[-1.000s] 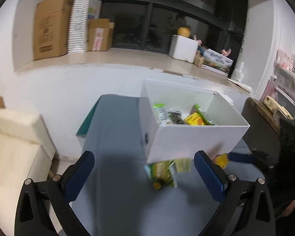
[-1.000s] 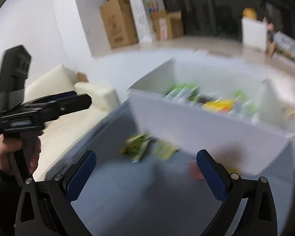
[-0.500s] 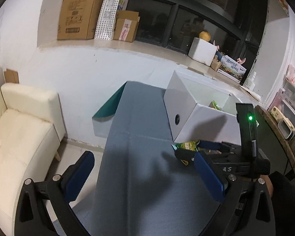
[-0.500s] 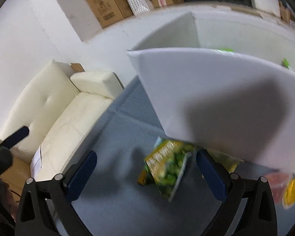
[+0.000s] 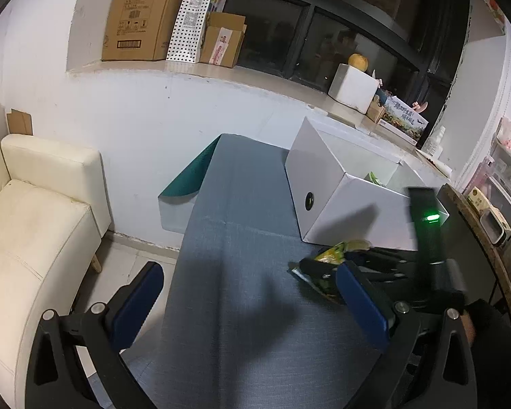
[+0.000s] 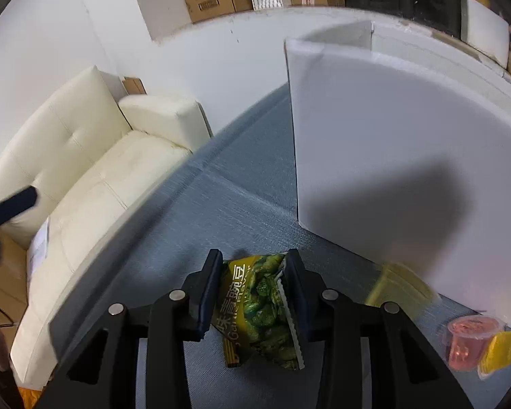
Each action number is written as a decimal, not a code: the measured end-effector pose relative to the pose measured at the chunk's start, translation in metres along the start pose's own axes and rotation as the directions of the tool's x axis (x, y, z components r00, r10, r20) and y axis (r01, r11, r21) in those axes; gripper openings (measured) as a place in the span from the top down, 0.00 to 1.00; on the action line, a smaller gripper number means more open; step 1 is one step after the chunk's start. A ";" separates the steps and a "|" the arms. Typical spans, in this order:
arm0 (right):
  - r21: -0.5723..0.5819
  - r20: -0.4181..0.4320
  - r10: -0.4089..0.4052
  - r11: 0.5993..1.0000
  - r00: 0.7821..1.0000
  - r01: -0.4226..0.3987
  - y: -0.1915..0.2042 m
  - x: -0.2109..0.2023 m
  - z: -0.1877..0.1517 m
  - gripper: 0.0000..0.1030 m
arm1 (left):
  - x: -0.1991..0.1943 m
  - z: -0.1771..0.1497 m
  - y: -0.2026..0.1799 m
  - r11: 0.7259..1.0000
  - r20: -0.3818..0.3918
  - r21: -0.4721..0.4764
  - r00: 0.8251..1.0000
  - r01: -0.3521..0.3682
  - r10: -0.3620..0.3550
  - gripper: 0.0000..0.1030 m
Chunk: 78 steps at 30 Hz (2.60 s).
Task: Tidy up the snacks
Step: 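Grasp the green seaweed packet with the right gripper and lift it, then grasp the clear jelly cup with the left gripper while the right gripper carries the seaweed packet into the box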
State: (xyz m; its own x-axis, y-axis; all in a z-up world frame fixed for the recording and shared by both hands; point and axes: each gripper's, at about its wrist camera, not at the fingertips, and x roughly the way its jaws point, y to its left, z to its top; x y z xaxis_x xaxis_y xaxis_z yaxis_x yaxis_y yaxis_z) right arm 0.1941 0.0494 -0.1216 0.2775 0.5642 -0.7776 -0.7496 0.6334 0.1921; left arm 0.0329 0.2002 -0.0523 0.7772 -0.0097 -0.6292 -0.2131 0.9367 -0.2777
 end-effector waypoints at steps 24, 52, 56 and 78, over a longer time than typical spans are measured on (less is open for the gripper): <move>0.252 0.279 -0.173 0.962 0.945 0.102 -0.107 -0.203 -0.087 0.60 | 0.162 -0.009 -0.156 0.975 -0.219 0.189 0.973 0.114 -0.072 0.00; 0.171 0.348 -0.111 0.984 0.931 0.053 -0.097 -0.207 -0.041 0.60 | 0.055 0.073 -0.158 0.962 0.052 0.183 0.976 0.200 -0.213 0.50; 0.164 0.360 -0.120 0.984 0.925 0.064 -0.115 -0.207 -0.002 0.60 | 0.069 0.116 -0.171 0.956 0.079 0.207 0.970 0.208 -0.229 0.50; 0.354 0.249 -0.165 0.933 0.954 0.069 -0.202 -0.140 0.054 0.09 | 0.161 0.124 -0.175 0.951 -0.081 0.272 0.989 0.145 -0.128 0.03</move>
State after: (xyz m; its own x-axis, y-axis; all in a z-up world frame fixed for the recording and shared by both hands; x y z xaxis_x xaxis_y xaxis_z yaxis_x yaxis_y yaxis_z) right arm 0.3388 -0.1285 -0.0194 0.5379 0.5656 -0.6251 -0.4675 0.8172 0.3372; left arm 0.2689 0.0779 -0.0149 0.7474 -0.1575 -0.6454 0.0709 0.9849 -0.1581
